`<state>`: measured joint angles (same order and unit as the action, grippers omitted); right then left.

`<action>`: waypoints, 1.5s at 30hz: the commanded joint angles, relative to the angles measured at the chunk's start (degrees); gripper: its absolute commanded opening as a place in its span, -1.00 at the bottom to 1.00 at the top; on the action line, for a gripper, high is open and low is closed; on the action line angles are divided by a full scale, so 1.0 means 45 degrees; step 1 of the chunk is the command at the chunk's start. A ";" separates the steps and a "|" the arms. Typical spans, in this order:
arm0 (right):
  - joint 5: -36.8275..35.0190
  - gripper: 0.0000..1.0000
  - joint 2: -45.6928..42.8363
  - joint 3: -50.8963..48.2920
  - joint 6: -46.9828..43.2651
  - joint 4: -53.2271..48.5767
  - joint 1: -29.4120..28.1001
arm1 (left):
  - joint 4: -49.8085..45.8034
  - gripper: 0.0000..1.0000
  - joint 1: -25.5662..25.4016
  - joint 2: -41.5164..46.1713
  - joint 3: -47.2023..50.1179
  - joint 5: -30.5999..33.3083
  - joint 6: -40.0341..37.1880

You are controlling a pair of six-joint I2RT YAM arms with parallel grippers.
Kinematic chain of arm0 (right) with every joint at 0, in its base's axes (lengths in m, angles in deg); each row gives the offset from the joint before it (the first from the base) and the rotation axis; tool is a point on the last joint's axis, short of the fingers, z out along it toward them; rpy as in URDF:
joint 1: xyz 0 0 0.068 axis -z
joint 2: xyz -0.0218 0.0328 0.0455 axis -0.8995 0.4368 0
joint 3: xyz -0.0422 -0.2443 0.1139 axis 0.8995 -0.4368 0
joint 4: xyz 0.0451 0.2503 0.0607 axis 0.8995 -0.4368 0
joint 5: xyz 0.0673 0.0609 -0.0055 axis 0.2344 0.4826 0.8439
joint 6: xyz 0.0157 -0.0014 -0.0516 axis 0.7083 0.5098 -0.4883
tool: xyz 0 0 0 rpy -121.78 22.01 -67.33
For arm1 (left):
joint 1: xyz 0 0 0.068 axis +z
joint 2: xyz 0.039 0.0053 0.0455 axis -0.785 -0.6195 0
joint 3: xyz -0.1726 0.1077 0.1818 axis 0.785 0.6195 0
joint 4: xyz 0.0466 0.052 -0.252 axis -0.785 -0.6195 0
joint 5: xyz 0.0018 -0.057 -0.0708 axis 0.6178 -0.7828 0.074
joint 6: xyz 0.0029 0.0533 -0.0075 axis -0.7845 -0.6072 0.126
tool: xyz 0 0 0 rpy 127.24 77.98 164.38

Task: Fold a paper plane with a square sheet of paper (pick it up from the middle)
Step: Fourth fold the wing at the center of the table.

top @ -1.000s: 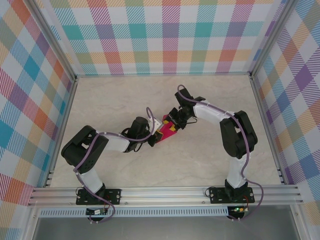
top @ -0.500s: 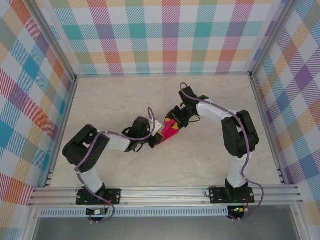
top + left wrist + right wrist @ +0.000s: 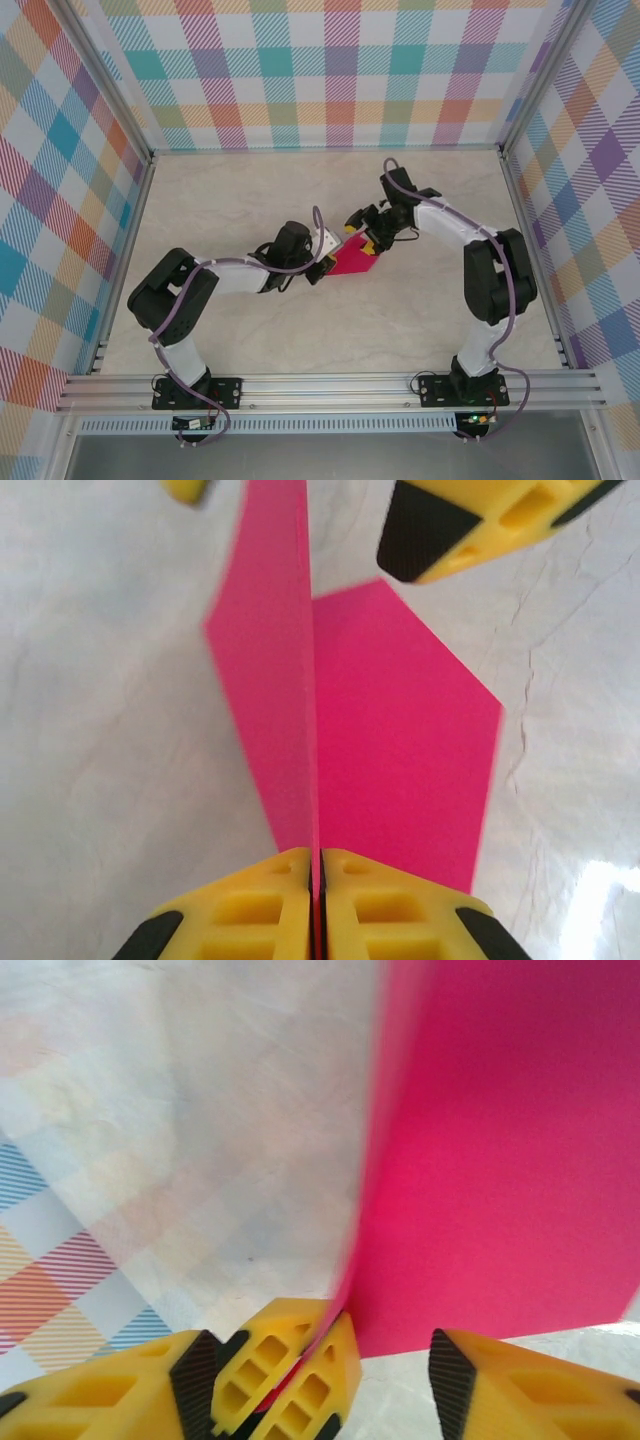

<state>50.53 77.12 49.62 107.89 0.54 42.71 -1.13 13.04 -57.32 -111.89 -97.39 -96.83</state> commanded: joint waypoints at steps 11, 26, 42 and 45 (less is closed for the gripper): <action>0.0742 0.32 -0.0487 -0.1342 0.0411 -0.0729 0.0344 | -0.1718 -0.75 -0.1132 -0.1195 -0.1349 0.0397 -0.1790; 0.1238 0.11 0.0275 -0.1311 0.0374 -0.1428 -0.0071 | -0.1239 -0.75 -0.1521 -0.1478 -0.0973 0.0883 -0.1096; 0.0716 -0.90 0.0426 -0.1369 0.0549 -0.1597 -0.0052 | -0.0675 -0.46 -0.1508 -0.1187 -0.0586 -0.0307 -0.0084; 0.0736 -0.91 0.0426 -0.1388 0.0569 -0.1584 -0.0042 | 0.0210 -0.37 -0.1434 -0.1185 -0.0532 -0.1057 0.0802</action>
<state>53.89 78.54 42.27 110.25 -5.21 42.60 -5.04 6.79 -63.05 -114.86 -97.15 -97.73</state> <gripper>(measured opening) 0.066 0.309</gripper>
